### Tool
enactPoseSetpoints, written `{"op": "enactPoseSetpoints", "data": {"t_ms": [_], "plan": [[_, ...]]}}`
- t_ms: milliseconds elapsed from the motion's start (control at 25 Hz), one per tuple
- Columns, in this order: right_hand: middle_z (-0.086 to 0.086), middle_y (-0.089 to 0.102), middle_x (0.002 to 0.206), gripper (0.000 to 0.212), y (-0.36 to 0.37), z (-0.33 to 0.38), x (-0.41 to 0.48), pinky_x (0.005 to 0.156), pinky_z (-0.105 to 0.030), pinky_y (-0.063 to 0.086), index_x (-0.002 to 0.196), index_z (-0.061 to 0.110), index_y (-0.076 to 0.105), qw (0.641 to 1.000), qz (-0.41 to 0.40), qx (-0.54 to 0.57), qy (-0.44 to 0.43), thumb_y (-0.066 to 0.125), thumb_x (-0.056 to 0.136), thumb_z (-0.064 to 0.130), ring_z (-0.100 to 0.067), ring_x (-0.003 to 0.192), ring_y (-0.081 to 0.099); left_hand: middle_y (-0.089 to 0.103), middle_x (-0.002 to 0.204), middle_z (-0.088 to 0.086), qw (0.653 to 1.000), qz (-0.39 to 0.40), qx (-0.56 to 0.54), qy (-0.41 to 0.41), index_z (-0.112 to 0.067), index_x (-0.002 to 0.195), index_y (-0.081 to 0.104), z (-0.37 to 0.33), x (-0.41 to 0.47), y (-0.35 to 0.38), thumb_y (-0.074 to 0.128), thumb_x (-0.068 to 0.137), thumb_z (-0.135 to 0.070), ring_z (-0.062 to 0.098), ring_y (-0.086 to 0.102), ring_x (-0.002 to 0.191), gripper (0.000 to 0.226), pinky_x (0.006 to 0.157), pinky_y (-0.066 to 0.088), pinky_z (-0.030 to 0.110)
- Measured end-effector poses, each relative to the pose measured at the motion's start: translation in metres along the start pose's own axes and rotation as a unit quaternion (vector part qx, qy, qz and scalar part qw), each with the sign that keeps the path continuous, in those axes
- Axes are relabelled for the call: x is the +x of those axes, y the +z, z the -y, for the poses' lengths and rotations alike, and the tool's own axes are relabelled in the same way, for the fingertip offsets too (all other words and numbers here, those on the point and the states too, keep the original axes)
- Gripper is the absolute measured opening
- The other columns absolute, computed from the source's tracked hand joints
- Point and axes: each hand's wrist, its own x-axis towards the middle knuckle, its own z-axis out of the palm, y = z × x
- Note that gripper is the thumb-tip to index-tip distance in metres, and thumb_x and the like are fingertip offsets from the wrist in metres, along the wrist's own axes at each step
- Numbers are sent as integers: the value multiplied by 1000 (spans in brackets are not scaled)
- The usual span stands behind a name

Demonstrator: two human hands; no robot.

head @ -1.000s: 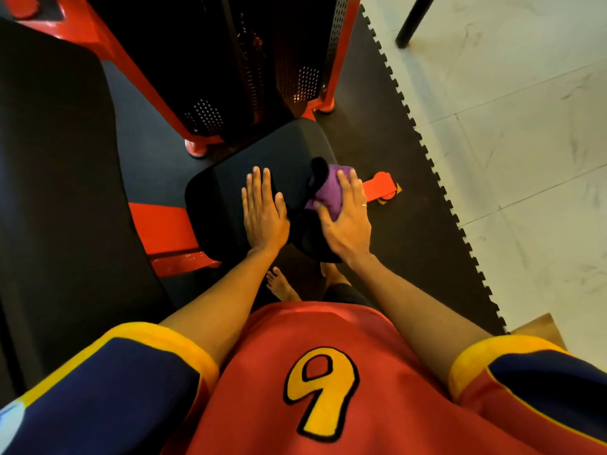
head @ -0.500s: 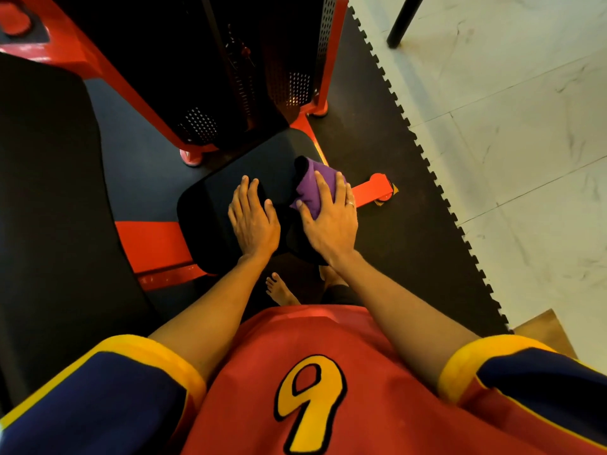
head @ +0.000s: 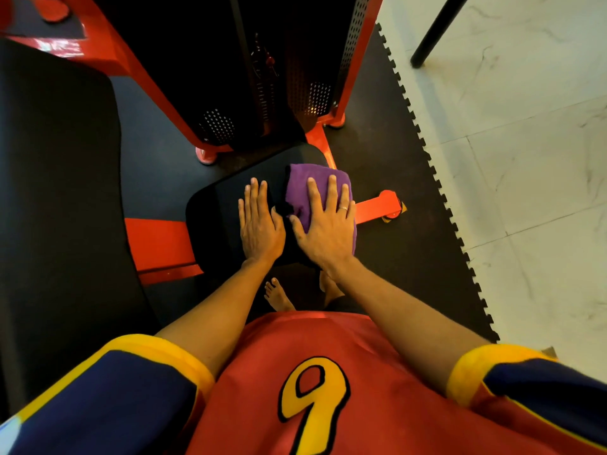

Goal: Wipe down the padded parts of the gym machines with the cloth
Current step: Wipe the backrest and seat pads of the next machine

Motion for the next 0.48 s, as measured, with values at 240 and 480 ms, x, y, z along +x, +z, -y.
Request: {"op": "enactPoseSetpoints", "data": {"t_ms": [240, 480], "plan": [[-18, 19, 167, 69, -13, 4, 75, 114, -61, 35, 162, 26, 20, 998, 42, 49, 22, 42, 104, 55, -48, 147, 27, 20, 168, 7, 1000, -22, -21, -9, -11, 157, 29, -6, 4, -2, 40, 100, -20, 20, 12, 156, 58, 128, 7, 42], [-18, 40, 155, 75, -32, -5, 103, 105, -51, 40, 159, 18, 28, 980, 45, 172, 83, 46, 100, 62, -44, 137, 44, 25, 166, 7, 997, -49, -47, -47, -9, 154, 34, -21, 19, 0, 44, 100, -14, 21, 16, 156, 55, 128, 10, 44]]}}
